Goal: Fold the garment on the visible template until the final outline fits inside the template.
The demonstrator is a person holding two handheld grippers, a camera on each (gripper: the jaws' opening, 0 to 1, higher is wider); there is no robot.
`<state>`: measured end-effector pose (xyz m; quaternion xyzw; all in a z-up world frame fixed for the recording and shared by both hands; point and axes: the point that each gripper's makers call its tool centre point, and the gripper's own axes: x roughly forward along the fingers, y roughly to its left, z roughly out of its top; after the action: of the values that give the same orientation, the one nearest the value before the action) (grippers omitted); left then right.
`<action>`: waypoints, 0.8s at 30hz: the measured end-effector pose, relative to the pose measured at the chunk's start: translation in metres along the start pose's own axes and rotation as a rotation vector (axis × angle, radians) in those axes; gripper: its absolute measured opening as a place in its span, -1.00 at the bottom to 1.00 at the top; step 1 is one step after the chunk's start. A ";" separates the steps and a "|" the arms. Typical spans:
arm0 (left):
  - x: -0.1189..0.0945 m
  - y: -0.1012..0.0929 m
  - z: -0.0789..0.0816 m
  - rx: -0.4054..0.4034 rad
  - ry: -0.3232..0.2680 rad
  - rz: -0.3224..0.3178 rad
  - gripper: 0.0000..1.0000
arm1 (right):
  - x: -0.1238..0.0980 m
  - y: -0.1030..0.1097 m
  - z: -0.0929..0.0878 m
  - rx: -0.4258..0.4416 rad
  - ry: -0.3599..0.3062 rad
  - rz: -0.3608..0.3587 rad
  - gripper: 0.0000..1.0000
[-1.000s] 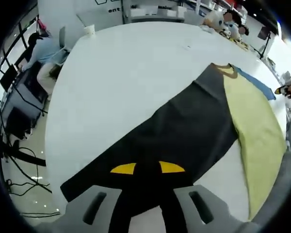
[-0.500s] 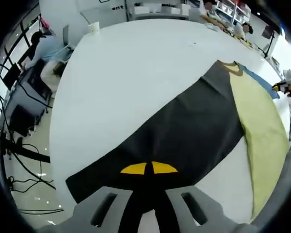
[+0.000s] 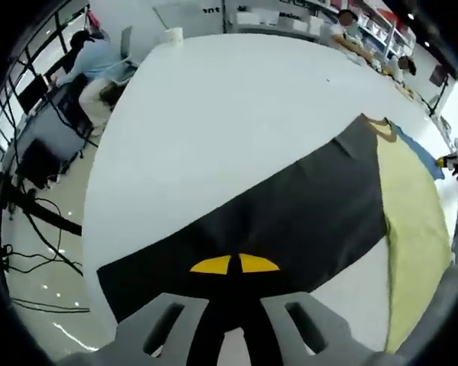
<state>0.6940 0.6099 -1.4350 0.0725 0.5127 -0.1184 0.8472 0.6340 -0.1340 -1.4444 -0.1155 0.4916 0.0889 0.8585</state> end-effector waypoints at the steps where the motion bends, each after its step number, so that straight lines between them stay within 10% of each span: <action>1: 0.000 -0.002 0.000 0.064 0.012 0.004 -0.85 | 0.001 0.000 0.001 -0.004 0.017 -0.002 -1.00; 5: -0.006 -0.019 0.030 0.145 -0.078 0.012 -0.82 | -0.001 0.016 0.029 -0.047 -0.046 0.001 -0.98; 12: 0.003 -0.090 0.079 0.265 -0.145 -0.134 -0.74 | 0.009 0.104 0.098 -0.157 -0.158 0.175 -0.92; 17: 0.020 -0.117 0.083 0.332 -0.103 -0.180 -0.75 | 0.026 0.141 0.107 -0.207 -0.131 0.232 -0.91; 24: 0.040 -0.105 0.066 0.352 -0.005 -0.153 -0.89 | 0.039 0.123 0.103 -0.189 -0.121 0.195 -1.00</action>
<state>0.7394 0.4882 -1.4395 0.1801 0.4861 -0.2704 0.8113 0.7053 0.0145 -1.4414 -0.1417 0.4374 0.2247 0.8592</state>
